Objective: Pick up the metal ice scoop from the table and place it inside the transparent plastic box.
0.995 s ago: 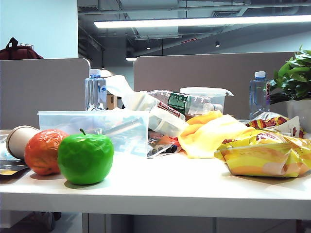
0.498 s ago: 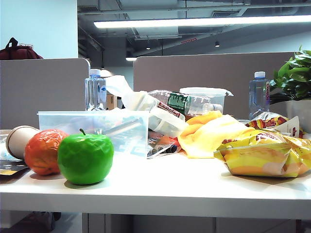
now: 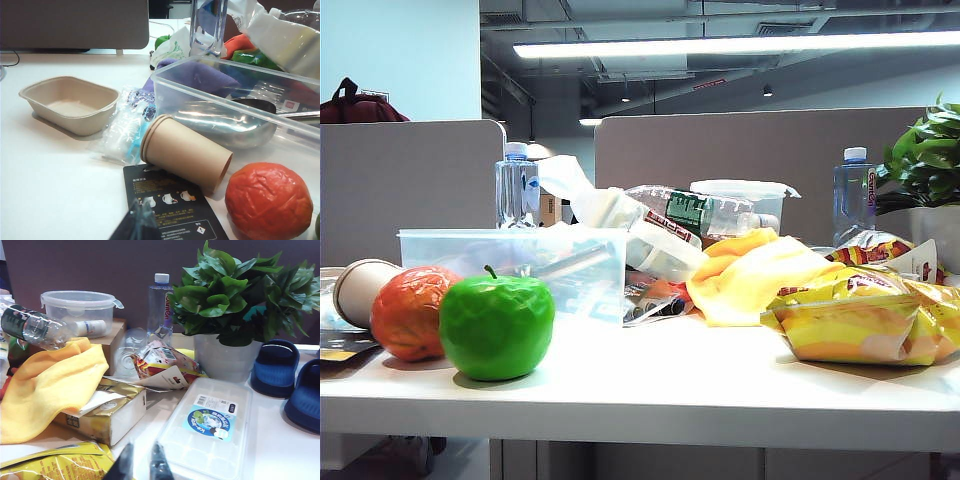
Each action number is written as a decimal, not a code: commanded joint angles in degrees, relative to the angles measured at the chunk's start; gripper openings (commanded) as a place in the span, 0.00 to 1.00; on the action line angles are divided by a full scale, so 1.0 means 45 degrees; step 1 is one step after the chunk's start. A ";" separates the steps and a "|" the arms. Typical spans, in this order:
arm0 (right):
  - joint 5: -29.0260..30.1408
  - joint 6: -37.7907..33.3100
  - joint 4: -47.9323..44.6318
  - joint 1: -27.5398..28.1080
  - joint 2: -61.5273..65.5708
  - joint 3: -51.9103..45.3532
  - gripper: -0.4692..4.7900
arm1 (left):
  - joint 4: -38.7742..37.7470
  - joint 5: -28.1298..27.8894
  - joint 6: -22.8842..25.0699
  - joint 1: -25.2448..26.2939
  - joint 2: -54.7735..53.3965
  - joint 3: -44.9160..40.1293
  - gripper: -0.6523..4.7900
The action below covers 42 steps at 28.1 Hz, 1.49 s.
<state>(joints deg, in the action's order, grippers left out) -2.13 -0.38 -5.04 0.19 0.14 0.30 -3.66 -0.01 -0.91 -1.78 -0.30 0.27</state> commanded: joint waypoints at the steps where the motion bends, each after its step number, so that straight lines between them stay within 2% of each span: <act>1: -0.0063 -0.0044 -0.0126 -0.0024 0.0005 -0.0039 0.18 | 0.0155 0.0049 0.0053 -0.0010 0.0000 0.0024 0.11; 14: -0.0155 0.0053 0.0102 -0.0510 0.0005 -0.0039 0.18 | 0.0155 0.0049 0.0053 -0.0010 0.0000 0.0024 0.11; 42: -0.0155 0.0053 0.0112 -0.0500 0.0005 -0.0039 0.18 | 0.0155 0.0049 0.0053 -0.0010 0.0000 0.0024 0.11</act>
<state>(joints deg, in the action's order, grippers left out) -2.61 -0.34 -3.92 -2.11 0.14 0.30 -3.66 -0.01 -0.89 -1.78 -0.19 0.27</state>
